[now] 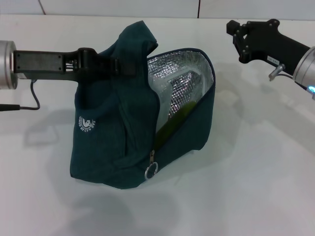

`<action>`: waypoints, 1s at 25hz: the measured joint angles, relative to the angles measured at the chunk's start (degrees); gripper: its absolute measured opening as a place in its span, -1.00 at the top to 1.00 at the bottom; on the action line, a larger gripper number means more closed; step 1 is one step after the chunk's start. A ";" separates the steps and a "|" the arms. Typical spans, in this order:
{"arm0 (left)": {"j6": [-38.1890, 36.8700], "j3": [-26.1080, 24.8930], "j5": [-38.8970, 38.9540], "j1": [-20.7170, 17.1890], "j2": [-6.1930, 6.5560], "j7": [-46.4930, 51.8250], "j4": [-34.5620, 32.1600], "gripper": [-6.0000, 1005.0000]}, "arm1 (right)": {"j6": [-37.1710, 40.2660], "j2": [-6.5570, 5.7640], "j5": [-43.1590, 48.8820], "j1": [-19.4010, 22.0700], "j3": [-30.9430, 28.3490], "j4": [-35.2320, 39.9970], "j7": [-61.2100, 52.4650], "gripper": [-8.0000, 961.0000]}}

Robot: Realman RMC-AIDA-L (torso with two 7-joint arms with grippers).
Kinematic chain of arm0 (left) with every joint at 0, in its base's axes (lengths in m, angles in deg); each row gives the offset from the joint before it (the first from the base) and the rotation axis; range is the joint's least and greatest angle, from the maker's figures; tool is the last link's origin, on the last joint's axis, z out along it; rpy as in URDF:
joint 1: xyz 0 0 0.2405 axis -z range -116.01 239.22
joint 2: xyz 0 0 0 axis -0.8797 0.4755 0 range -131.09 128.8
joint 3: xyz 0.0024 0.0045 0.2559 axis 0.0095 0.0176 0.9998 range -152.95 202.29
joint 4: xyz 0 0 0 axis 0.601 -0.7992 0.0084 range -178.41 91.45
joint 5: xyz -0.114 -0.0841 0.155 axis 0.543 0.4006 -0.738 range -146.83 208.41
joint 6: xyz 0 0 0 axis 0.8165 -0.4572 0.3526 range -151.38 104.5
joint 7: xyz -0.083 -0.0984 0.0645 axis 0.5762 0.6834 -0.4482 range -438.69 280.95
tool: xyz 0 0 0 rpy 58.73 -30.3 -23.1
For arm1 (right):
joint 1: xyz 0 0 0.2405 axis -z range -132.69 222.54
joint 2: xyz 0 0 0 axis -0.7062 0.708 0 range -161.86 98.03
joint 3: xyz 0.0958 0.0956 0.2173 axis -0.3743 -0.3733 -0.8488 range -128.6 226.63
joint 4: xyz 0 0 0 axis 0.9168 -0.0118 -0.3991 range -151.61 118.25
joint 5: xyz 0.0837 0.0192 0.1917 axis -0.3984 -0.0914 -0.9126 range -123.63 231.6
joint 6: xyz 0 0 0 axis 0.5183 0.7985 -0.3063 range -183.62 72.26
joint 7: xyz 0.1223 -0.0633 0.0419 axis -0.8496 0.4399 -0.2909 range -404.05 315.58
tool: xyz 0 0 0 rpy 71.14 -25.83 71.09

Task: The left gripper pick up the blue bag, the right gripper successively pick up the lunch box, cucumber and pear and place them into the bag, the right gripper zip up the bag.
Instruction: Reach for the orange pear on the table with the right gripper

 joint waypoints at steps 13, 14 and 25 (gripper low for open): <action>0.11 0.00 0.09 0.00 -0.01 -0.74 0.00 0.86 | 0.49 0.37 0.24 -2.14 3.03 -4.42 -5.26 0.73; 0.14 0.00 0.09 0.01 -0.01 -0.86 0.00 0.86 | 0.45 0.39 0.25 -2.19 3.14 -4.47 -5.26 0.72; 0.43 0.00 0.09 0.24 -0.11 -0.95 0.00 0.86 | -3.90 0.43 -0.08 -6.44 7.68 -6.73 -4.99 0.04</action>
